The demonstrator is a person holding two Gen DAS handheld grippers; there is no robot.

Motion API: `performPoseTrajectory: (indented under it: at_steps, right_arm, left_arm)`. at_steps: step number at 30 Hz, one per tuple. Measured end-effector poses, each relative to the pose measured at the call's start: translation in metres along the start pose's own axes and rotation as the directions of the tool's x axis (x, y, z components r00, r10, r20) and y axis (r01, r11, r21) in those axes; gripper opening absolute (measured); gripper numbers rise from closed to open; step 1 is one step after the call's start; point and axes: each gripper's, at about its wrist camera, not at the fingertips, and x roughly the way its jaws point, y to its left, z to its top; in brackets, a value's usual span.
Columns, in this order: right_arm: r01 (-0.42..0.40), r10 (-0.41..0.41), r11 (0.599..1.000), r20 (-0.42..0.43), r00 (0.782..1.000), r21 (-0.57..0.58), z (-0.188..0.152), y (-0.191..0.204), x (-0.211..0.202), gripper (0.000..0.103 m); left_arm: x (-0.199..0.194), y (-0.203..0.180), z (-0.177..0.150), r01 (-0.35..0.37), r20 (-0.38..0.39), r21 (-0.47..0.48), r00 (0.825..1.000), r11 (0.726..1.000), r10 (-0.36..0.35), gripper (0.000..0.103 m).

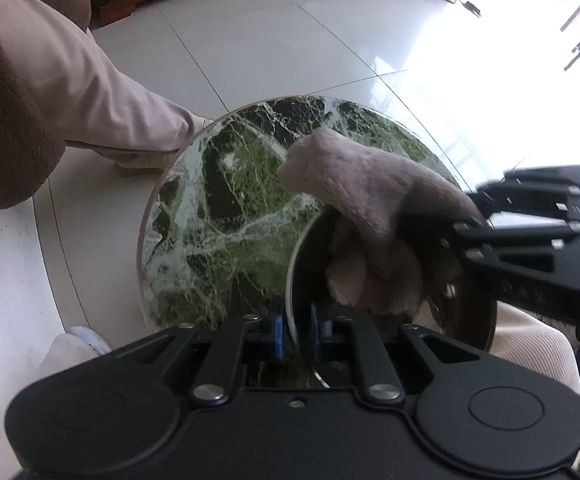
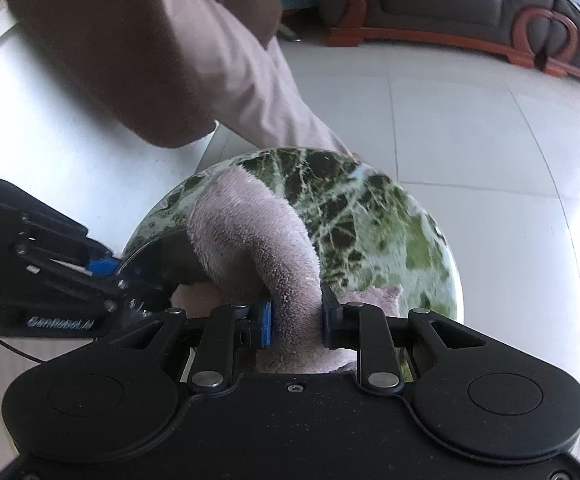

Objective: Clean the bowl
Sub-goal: 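Scrub bowl inner wall with towel, right gripper, while left gripper holds rim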

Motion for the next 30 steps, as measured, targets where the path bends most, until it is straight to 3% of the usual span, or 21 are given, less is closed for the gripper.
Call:
performPoseTrajectory:
  at_steps: [5,30]
  right_arm:
    - [0.003,-0.003,1.000,-0.003,1.000,-0.022,0.001,0.002,-0.002,0.022]
    - [-0.001,0.001,0.999,-0.002,1.000,-0.034,0.005,0.001,-0.004,0.022]
  left_arm:
    - [0.005,-0.001,0.014,-0.002,-0.001,0.020,1.000,1.000,0.002,0.013]
    - [0.013,-0.003,0.004,0.006,-0.024,-0.026,1.000,1.000,-0.006,0.021]
